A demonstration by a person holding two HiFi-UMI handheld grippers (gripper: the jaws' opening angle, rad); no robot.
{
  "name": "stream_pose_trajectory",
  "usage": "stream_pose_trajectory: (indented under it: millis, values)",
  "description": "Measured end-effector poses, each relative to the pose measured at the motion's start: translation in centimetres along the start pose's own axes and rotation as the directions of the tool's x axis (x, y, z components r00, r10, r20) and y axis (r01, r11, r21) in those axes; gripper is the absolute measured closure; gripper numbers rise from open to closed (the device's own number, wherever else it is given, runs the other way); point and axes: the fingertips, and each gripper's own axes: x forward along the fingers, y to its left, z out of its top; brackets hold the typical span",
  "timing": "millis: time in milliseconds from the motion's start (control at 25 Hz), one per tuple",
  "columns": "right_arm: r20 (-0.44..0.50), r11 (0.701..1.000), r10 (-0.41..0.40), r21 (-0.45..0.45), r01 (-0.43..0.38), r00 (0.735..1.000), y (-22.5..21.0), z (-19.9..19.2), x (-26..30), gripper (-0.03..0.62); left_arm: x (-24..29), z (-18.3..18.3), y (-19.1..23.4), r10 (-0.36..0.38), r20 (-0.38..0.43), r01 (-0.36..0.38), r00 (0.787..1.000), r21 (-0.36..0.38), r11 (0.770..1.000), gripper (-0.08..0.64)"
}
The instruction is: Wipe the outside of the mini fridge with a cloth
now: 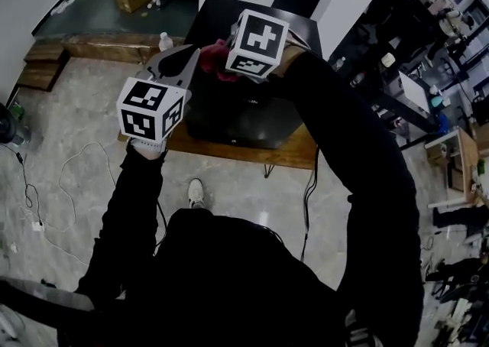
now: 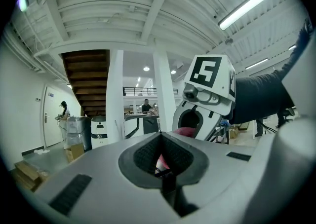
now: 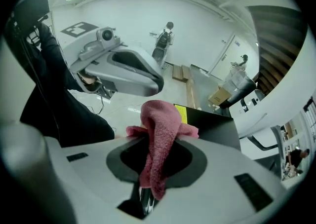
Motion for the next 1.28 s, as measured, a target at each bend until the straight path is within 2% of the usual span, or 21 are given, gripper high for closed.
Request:
stream_pose_trajectory:
  millis: [160, 280, 360, 440, 600, 760, 920, 1280]
  values:
    - [-0.004, 0.997, -0.066, 0.036, 0.066, 0.998, -0.3, -3.2, -5.0, 0.512, 1.3, 2.3, -4.5, -0.037, 0.033, 0.036, 0.999, 0.042, 0.998, 0.558]
    - [-0.010, 0.993, -0.085, 0.087, 0.086, 0.996, -1.4, -6.5, -7.7, 0.512, 3.5, 3.6, -7.4, -0.067, 0.044, 0.064, 0.997, 0.069, 0.996, 0.558]
    - [-0.029, 0.984, -0.128, 0.120, 0.131, 0.991, -3.2, -8.9, -9.5, 0.511, 5.5, 4.6, -9.1, -0.099, 0.056, 0.096, 0.994, 0.053, 0.994, 0.558]
    - [-0.054, 0.974, -0.166, 0.146, 0.172, 0.985, -5.2, -11.4, -10.9, 0.509, 7.7, 5.5, -10.5, -0.117, 0.062, 0.112, 0.991, 0.068, 0.991, 0.558]
    - [-0.125, 0.965, -0.177, 0.173, 0.197, 0.976, -9.1, -16.1, -11.5, 0.509, 12.4, 6.2, -12.3, -0.159, 0.069, 0.152, 0.985, 0.091, 0.984, 0.558]
    - [-0.197, 0.964, -0.157, 0.182, 0.193, 0.968, -13.7, -20.5, -10.4, 0.508, 17.6, 6.0, -12.2, -0.181, 0.067, 0.177, 0.981, 0.063, 0.982, 0.558]
    - [-0.225, 0.962, -0.148, 0.192, 0.192, 0.963, -18.6, -24.1, -8.7, 0.508, 22.6, 5.3, -11.6, -0.197, 0.057, 0.195, 0.979, 0.039, 0.980, 0.558]
    - [-0.226, 0.959, -0.131, 0.217, 0.181, 0.965, -29.2, -28.0, -3.3, 0.506, 31.0, 3.9, -8.1, -0.210, 0.046, 0.211, 0.977, 0.002, 0.978, 0.558]
